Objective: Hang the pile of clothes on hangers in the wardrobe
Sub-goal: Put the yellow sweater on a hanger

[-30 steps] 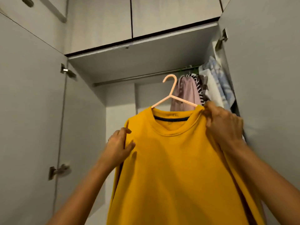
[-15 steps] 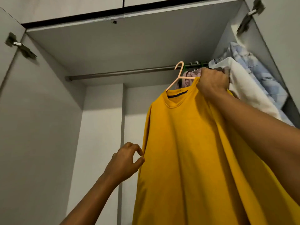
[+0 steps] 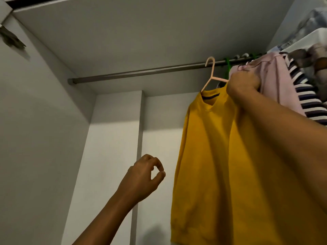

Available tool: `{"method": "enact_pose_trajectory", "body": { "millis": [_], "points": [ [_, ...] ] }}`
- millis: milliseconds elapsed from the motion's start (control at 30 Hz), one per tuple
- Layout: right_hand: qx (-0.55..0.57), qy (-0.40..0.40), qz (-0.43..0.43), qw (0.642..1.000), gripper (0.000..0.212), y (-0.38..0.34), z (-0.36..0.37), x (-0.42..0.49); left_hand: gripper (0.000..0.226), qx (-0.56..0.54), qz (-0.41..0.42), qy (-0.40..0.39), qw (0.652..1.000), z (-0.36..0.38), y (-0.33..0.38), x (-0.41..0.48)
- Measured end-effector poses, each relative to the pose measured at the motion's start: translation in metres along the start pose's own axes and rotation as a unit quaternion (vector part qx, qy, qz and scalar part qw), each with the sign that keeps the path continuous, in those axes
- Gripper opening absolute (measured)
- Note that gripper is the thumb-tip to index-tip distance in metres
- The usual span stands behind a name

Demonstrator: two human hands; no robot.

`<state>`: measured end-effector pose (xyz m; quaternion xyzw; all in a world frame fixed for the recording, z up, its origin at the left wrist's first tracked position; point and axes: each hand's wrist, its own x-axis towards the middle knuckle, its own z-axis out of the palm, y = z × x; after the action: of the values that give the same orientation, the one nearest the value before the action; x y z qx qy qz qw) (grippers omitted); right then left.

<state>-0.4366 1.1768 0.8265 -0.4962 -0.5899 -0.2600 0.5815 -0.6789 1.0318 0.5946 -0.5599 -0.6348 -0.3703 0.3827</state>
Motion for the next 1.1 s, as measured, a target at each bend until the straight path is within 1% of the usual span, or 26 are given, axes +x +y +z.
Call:
{"method": "enact_pose_trajectory", "body": {
  "millis": [67, 133, 233, 333, 467, 600, 800, 967, 1033, 1100],
  "points": [
    [0.004, -0.048, -0.008, 0.999, 0.032, -0.005, 0.013, -0.011, 0.015, 0.017, -0.01, -0.007, 1.0, -0.003, -0.011, -0.006],
    [0.009, -0.066, 0.0, 0.998, 0.034, -0.009, 0.027, -0.023, 0.014, 0.037, -0.019, -0.014, 0.999, -0.013, -0.022, -0.012],
    [0.014, -0.029, -0.01, 0.999, 0.03, -0.015, 0.042, -0.042, 0.009, 0.071, -0.025, -0.011, 0.997, -0.034, -0.039, -0.018],
    [0.031, 0.013, -0.011, 0.999, 0.027, -0.017, 0.033, -0.043, 0.007, 0.089, -0.038, -0.005, 0.995, -0.051, -0.05, -0.02],
    [0.047, 0.064, 0.011, 0.997, 0.025, -0.011, 0.004, -0.02, 0.005, 0.066, -0.051, 0.004, 0.997, -0.048, -0.052, -0.009],
    [0.053, 0.091, 0.026, 0.994, 0.024, -0.005, -0.016, 0.001, 0.009, 0.027, -0.024, 0.011, 0.999, -0.026, -0.031, 0.013],
    [0.039, 0.061, 0.026, 0.997, 0.023, -0.011, -0.016, 0.02, 0.019, 0.018, 0.038, 0.008, 0.999, 0.002, 0.018, 0.048],
    [0.034, 0.011, 0.028, 0.999, 0.029, -0.015, -0.013, 0.028, 0.02, 0.006, 0.055, 0.028, 0.998, -0.002, 0.034, 0.067],
    [0.002, -0.005, 0.015, 1.0, 0.03, -0.014, -0.013, 0.021, 0.02, 0.002, 0.052, 0.031, 0.998, -0.002, 0.035, 0.067],
    [-0.052, -0.004, -0.009, 0.999, 0.029, -0.012, -0.016, 0.01, 0.019, -0.001, 0.046, 0.034, 0.998, 0.0, 0.036, 0.06]
  ]
}}
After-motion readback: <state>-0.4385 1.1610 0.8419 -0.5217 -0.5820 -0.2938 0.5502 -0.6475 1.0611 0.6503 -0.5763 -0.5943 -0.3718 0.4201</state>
